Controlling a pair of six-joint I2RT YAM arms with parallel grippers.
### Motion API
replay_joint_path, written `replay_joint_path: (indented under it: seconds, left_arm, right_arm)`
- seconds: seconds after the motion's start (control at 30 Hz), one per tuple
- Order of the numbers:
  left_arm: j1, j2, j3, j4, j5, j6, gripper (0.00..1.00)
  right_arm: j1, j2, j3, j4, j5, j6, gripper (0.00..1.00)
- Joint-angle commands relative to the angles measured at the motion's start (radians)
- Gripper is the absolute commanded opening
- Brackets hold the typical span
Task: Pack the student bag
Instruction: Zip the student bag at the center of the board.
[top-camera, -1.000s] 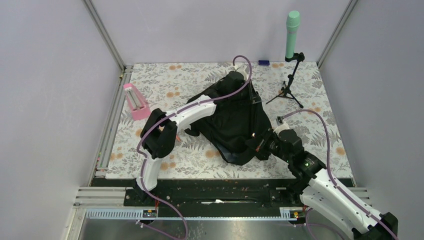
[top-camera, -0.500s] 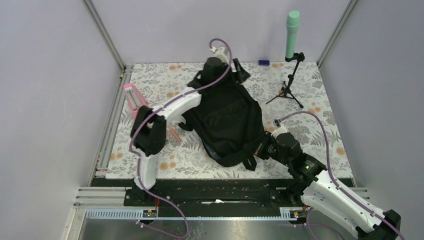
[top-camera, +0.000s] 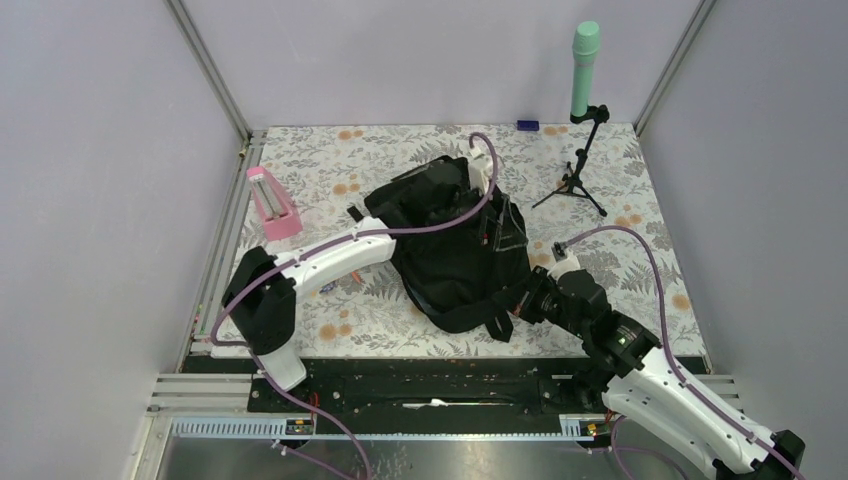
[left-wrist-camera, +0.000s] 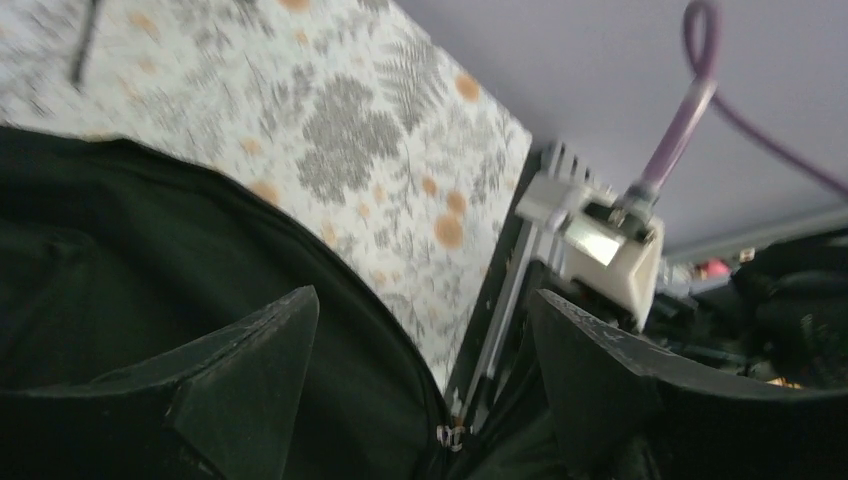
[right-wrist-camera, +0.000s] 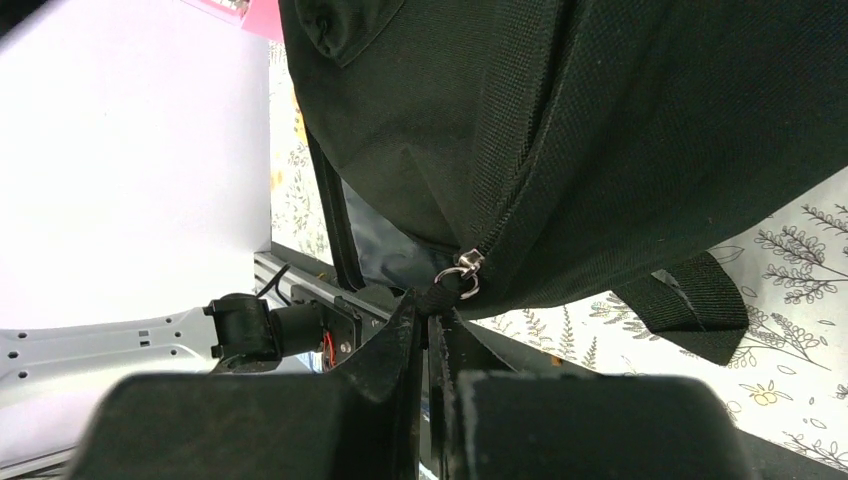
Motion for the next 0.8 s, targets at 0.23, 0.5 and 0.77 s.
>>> replay_joint_path:
  seconds: [0.23,0.5,0.77]
  left_arm:
    - [-0.104,0.131,0.062,-0.179,0.087,0.083,0.80]
    - [-0.126,0.208,0.129,-0.189,0.118,0.056,0.59]
    - [-0.171,0.300,0.241,-0.252,0.145,0.081,0.78]
  right_arm:
    - [0.008,-0.059,0.017,-0.031,0.051,-0.024,0.00]
    - [0.008,-0.062,0.033,-0.053,0.062,-0.042,0.00]
    - [0.009,-0.057,0.070,-0.095,0.089,-0.083,0.00]
